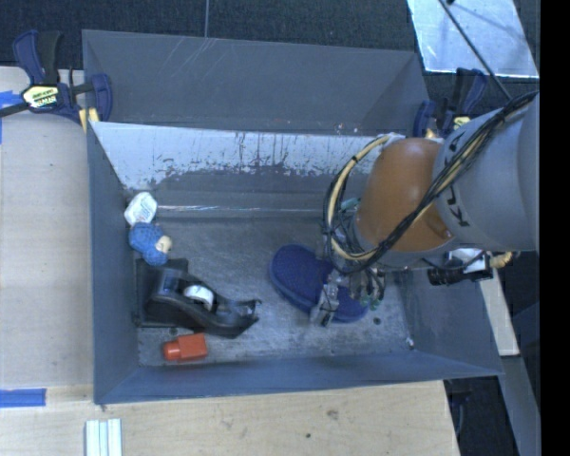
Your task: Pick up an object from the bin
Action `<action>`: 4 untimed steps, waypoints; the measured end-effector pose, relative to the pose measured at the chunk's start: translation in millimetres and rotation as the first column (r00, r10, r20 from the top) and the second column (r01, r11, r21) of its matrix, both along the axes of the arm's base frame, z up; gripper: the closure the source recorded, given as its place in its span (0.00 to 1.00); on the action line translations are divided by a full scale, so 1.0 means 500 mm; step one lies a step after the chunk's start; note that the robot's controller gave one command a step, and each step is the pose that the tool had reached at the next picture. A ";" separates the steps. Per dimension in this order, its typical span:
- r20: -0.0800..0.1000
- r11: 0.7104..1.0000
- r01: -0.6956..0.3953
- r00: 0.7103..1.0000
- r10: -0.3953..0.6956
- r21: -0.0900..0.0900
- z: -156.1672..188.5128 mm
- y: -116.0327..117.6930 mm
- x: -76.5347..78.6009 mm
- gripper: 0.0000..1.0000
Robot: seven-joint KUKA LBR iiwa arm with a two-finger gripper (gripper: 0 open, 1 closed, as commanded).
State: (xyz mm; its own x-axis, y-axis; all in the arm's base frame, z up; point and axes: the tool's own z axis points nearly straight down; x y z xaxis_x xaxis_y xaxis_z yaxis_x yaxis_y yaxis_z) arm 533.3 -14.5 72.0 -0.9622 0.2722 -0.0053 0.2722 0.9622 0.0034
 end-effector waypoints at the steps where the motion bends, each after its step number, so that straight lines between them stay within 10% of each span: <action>1: -0.006 0.995 0.098 0.995 -0.098 -0.001 0.058 0.024 -0.048 0.00; 3: 0.002 0.807 0.590 0.807 -0.590 0.003 0.000 0.049 -0.042 0.00; 4: 0.000 0.809 0.587 0.809 -0.587 0.001 0.002 0.048 -0.039 0.00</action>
Offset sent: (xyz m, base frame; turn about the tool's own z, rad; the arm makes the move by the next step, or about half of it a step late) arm -0.0241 0.0118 0.0280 0.0992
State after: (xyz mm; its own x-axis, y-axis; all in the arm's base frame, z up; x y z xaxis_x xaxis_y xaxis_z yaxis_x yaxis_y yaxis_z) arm 514.1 9.8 73.2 -0.6189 0.7855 -0.0050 0.7854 0.6189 0.0045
